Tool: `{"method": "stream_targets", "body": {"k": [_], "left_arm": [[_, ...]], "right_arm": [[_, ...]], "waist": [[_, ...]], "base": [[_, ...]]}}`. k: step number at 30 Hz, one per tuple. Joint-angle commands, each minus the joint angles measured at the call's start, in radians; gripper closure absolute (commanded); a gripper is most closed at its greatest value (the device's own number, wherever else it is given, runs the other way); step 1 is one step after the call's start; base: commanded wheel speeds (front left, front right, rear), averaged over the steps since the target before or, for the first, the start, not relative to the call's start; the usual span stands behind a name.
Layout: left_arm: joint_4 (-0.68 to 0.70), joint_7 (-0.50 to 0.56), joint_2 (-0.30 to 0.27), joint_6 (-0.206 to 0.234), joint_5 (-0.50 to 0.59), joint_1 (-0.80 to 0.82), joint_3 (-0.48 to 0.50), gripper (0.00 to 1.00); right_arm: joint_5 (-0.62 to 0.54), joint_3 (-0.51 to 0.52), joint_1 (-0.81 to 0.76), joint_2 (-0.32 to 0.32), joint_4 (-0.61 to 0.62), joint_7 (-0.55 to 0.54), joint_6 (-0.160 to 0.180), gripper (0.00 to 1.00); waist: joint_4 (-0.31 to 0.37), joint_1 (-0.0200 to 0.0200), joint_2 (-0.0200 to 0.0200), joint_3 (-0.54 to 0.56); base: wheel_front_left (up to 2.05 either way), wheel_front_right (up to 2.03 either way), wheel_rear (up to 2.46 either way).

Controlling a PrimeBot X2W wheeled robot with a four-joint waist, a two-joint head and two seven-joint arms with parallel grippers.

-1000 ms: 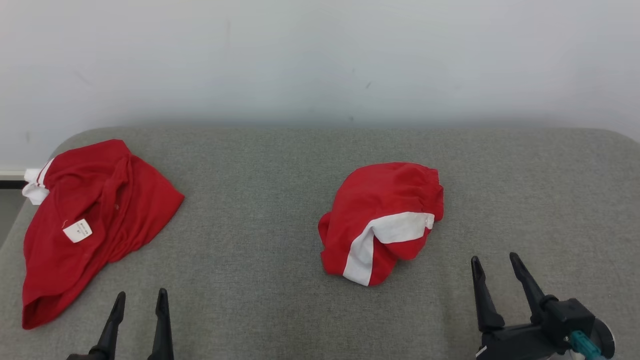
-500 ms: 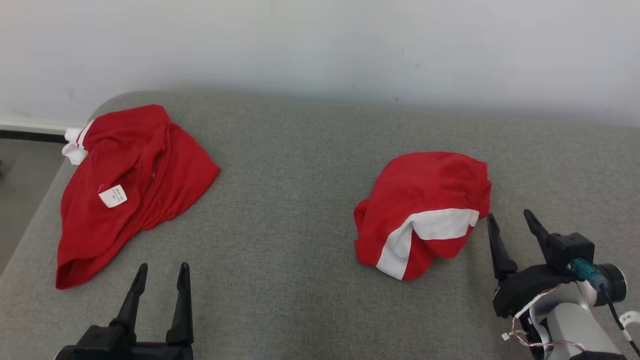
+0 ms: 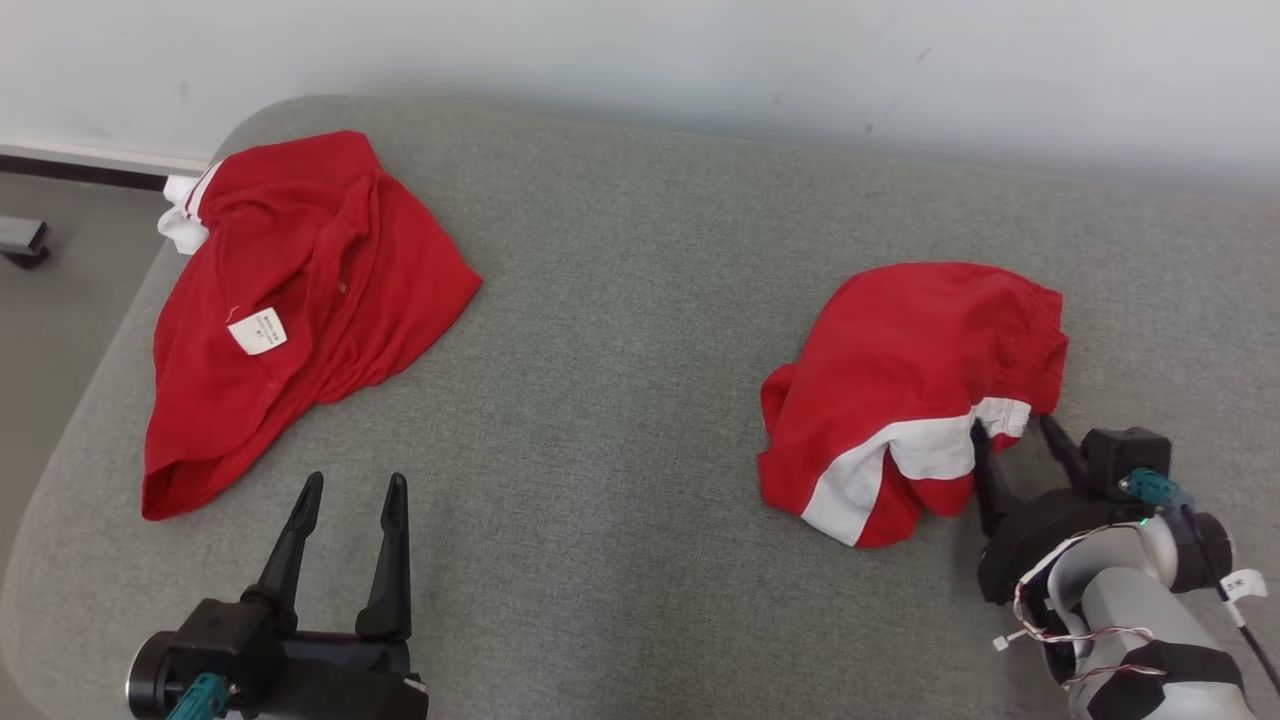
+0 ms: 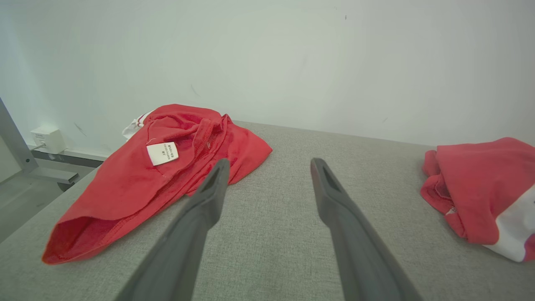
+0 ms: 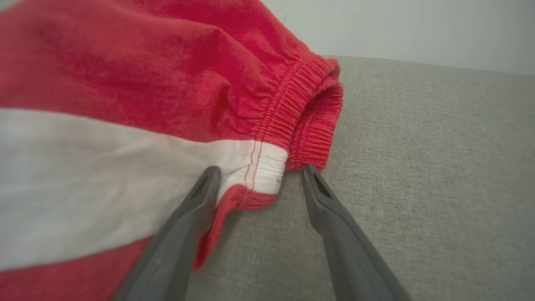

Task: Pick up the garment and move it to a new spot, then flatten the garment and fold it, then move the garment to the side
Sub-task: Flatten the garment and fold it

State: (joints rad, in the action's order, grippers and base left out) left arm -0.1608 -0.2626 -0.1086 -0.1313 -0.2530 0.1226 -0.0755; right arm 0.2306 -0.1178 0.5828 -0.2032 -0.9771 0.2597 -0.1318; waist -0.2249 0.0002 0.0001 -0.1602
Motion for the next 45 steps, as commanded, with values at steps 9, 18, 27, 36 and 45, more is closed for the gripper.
{"method": "stream_targets", "body": {"k": [9,18,27,36,45], "left_arm": [[-0.005,-0.003,-0.005,0.001,-0.011,0.026,-0.003,0.0],[-0.01,-0.003,-0.007,0.001,0.001,-0.025,0.031,0.0],[-0.007,-0.004,0.002,0.001,0.0,-0.057,0.024,0.0],[-0.015,-0.003,0.004,0.001,-0.01,-0.072,0.02,0.0],[-0.02,-0.003,0.011,0.001,-0.004,-0.092,0.021,0.0]], "right_arm": [[0.054,-0.027,0.042,0.007,-0.051,0.006,0.002,1.0],[0.051,0.025,-0.075,-0.023,0.16,0.005,0.002,1.0],[0.075,0.106,-0.346,-0.081,0.391,0.005,0.002,1.0],[0.082,0.165,-0.527,-0.062,0.497,0.002,0.002,1.0],[0.066,0.19,-0.562,-0.043,0.503,-0.013,0.002,0.0]], "waist": [[-0.014,-0.0002,-0.0001,-0.018],[0.046,-0.0002,-0.0001,0.033],[0.122,-0.0002,-0.0001,0.083],[0.136,-0.0002,-0.0001,0.103],[0.137,-0.0002,-0.0001,0.13]], "base": [[0.0,0.0,0.0],[0.0,0.0,0.0],[0.0,0.0,0.0],[0.0,0.0,0.0],[0.0,0.0,0.0]]}}
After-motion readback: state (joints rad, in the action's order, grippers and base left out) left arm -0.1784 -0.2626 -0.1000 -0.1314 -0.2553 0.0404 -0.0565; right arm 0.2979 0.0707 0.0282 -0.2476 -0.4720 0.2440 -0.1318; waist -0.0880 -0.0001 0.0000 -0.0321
